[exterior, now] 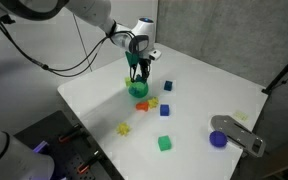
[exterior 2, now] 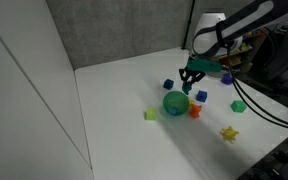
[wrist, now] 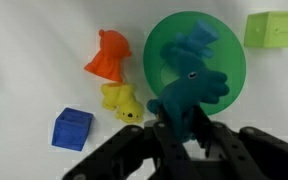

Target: Put the green toy in the bowl

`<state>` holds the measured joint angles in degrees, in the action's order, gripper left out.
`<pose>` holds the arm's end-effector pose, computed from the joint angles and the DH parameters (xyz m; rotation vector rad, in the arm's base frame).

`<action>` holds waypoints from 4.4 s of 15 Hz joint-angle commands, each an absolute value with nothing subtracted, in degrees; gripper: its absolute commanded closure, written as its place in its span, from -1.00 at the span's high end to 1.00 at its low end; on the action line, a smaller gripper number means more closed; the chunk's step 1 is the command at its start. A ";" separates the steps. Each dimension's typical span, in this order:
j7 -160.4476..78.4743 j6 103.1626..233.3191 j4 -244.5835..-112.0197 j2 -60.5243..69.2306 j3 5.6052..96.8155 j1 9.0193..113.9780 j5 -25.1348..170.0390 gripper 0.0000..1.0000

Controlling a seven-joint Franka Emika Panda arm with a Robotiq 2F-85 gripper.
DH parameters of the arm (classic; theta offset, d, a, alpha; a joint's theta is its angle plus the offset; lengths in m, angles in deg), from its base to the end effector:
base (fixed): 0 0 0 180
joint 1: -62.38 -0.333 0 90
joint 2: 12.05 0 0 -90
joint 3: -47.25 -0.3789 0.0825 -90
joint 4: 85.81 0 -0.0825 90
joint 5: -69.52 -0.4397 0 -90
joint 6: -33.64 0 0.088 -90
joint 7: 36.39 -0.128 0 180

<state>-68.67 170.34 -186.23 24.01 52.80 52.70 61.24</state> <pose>0.7386 0.0631 0.2029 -2.9702 0.8823 0.0079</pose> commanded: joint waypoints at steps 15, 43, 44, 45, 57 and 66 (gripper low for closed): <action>-73.99 169.64 -173.14 38.36 54.56 48.01 66.85 -0.81; -69.32 167.35 -189.01 20.94 54.22 49.35 70.98 1.00; -68.95 167.50 -191.34 18.96 54.21 49.42 71.31 1.00; -68.63 167.81 -194.28 16.56 54.18 49.47 71.74 1.00; -58.41 167.28 -223.11 -12.38 50.89 54.99 72.57 1.00; -57.56 156.51 -226.94 -31.76 46.96 60.44 72.40 1.00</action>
